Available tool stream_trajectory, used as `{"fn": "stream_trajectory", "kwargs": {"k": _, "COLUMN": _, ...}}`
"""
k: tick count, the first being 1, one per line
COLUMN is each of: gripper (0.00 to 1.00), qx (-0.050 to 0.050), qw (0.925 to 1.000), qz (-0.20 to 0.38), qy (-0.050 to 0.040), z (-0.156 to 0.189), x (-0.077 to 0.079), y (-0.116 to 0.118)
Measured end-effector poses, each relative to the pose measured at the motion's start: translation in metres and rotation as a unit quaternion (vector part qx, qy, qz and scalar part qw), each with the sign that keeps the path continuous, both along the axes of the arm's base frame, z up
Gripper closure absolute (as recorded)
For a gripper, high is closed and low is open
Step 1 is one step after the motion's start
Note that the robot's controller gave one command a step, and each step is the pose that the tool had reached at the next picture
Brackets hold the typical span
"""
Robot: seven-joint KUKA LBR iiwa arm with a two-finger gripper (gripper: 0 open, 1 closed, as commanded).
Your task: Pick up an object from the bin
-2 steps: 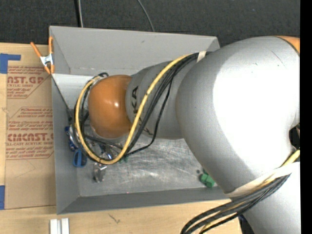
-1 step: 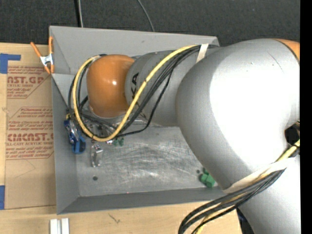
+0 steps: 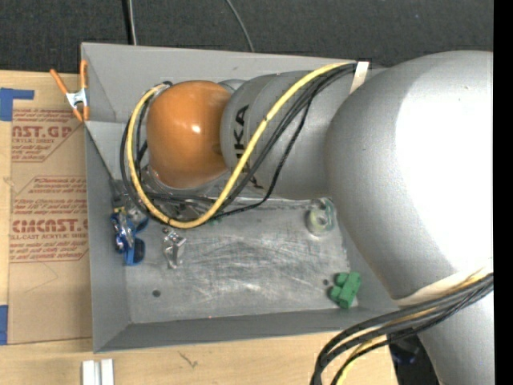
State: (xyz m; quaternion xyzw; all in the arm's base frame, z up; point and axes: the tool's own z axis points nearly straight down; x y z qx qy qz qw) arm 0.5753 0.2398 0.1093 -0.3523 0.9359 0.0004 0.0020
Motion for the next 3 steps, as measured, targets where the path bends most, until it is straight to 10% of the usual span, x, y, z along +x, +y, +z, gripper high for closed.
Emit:
{"fn": "stream_trajectory", "kwargs": {"k": 1, "gripper": 0.00, "qx": -0.006, "qw": 0.9884, "qz": 0.152, "qy": -0.0007, "z": -0.027, "x": -0.012, "y": -0.001}}
{"fn": "stream_trajectory", "kwargs": {"k": 2, "gripper": 0.00, "qx": 0.000, "qw": 0.9906, "qz": 0.137, "qy": -0.0037, "z": 0.061, "x": -0.004, "y": -0.009}}
{"fn": "stream_trajectory", "kwargs": {"k": 3, "gripper": 0.00, "qx": -0.001, "qw": 0.9900, "qz": 0.141, "qy": 0.0051, "z": -0.024, "x": -0.020, "y": -0.019}}
